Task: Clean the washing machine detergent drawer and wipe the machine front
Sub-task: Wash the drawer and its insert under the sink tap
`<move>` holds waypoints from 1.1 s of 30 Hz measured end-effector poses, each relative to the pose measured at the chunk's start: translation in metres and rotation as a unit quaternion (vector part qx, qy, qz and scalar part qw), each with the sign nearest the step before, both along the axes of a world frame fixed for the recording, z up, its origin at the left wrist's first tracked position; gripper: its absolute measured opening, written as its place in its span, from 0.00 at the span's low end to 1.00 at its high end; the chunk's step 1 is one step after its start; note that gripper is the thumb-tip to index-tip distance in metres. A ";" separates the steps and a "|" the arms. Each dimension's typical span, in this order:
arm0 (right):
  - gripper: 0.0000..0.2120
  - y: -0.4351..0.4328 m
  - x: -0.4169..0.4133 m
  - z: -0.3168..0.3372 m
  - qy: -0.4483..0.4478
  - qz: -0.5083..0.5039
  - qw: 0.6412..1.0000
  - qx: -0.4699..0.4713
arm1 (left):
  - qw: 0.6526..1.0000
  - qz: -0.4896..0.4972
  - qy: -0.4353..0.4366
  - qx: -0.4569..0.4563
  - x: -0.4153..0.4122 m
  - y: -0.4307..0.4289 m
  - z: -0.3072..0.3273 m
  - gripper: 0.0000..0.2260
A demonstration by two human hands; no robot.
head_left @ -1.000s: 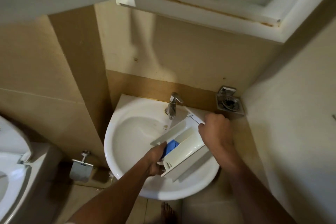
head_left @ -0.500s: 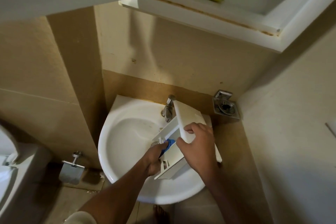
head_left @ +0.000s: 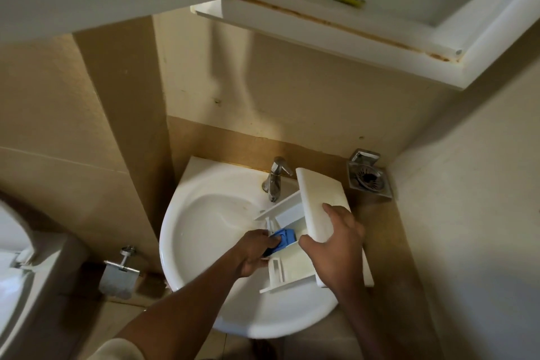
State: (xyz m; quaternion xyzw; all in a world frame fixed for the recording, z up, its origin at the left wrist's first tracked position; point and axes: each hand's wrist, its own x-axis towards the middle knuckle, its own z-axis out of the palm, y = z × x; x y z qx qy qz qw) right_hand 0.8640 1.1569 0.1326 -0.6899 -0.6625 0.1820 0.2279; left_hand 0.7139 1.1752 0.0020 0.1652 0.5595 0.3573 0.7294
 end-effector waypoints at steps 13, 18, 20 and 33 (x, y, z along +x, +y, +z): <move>0.31 0.006 0.045 -0.023 0.272 -0.070 0.956 -0.082 | 1.000 -0.014 -0.009 0.010 -0.048 -0.008 0.001 0.17; 0.23 0.011 0.038 -0.043 0.369 -0.116 0.912 -0.140 | 0.998 0.046 0.023 0.023 -0.057 -0.010 -0.005 0.19; 0.22 0.011 0.028 -0.052 0.388 -0.145 0.900 -0.136 | 0.998 0.053 0.038 0.019 -0.059 -0.012 -0.008 0.19; 0.16 0.025 0.002 -0.093 0.369 -0.099 0.898 -0.217 | 0.981 0.107 0.162 0.005 -0.088 -0.025 -0.020 0.09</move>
